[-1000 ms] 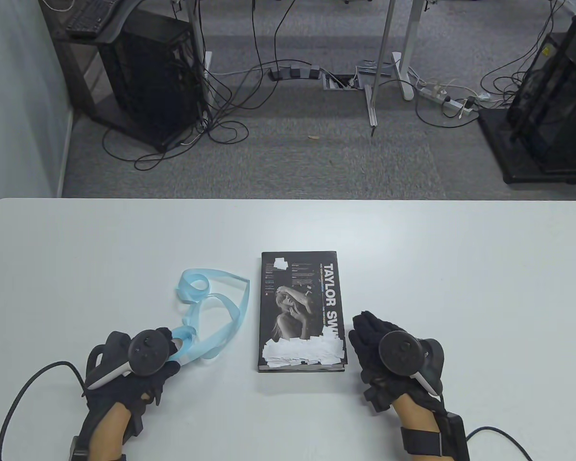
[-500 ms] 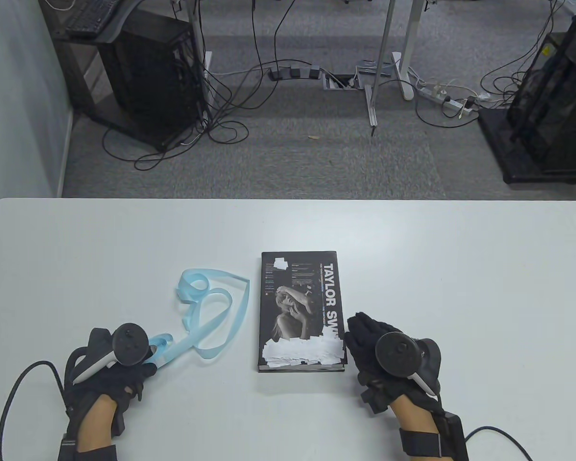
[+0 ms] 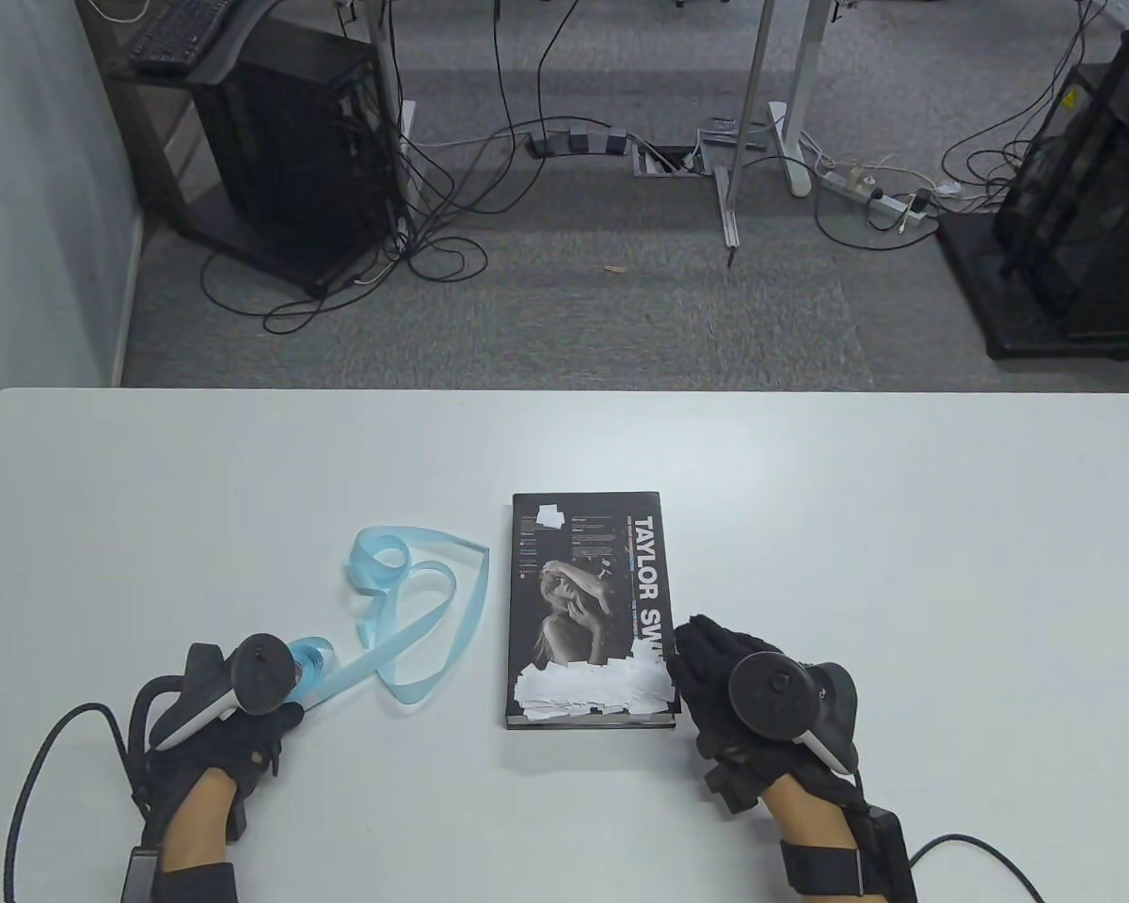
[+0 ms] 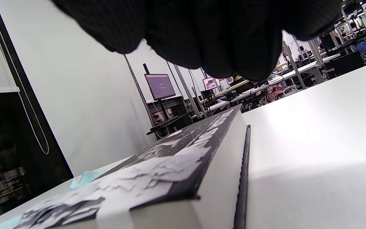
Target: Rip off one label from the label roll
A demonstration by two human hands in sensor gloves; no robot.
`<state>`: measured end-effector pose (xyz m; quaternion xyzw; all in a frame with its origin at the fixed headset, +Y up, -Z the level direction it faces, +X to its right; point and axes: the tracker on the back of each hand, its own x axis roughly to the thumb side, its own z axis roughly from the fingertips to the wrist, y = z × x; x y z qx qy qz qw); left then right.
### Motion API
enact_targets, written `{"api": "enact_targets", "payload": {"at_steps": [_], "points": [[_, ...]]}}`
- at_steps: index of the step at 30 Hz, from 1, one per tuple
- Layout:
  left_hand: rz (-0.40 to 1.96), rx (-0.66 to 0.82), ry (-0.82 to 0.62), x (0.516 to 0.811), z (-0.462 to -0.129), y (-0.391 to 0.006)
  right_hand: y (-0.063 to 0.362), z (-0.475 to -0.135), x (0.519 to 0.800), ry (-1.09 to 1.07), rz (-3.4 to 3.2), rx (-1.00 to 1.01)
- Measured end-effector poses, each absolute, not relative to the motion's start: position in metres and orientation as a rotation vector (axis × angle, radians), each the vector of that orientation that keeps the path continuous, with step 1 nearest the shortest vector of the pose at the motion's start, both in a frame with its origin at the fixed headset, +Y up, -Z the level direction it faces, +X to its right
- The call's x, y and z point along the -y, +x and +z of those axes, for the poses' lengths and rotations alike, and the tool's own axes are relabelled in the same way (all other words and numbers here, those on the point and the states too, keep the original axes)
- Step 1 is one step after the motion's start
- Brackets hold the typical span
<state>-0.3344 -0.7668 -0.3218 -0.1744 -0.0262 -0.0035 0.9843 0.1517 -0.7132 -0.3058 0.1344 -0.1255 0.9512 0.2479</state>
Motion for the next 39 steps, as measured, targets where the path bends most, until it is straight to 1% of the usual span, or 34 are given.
{"api": "enact_targets", "payload": {"at_steps": [3, 8, 13, 16, 20, 26, 30, 34, 39], "points": [[-0.083, 0.053, -0.371, 0.773, -0.322, -0.329, 0.15, -0.305, 0.714, 0.377, 2.602, 0.336], [-0.099, 0.043, -0.373, 0.772, -0.322, -0.325, 0.148, -0.305, 0.715, 0.387, 2.61, 0.329], [-0.001, 0.031, -0.414, 0.765, -0.32, -0.327, 0.149, -0.305, 0.715, 0.384, 2.607, 0.333], [0.074, 0.028, -0.363, 0.754, -0.317, -0.329, 0.149, -0.305, 0.715, 0.379, 2.602, 0.334], [0.086, 0.058, -0.264, 0.736, -0.312, -0.325, 0.15, -0.306, 0.715, 0.375, 2.597, 0.331], [0.21, 0.188, -0.168, 0.718, -0.299, -0.298, 0.147, -0.306, 0.715, 0.39, 2.607, 0.321], [0.226, 0.317, -0.146, 0.712, -0.289, -0.265, 0.146, -0.305, 0.716, 0.4, 2.616, 0.32], [0.187, 0.428, -0.188, 0.715, -0.279, -0.231, 0.144, -0.304, 0.717, 0.416, 2.628, 0.314], [0.138, 0.563, -0.246, 0.726, -0.269, -0.189, 0.138, -0.304, 0.719, 0.438, 2.639, 0.292]]}}
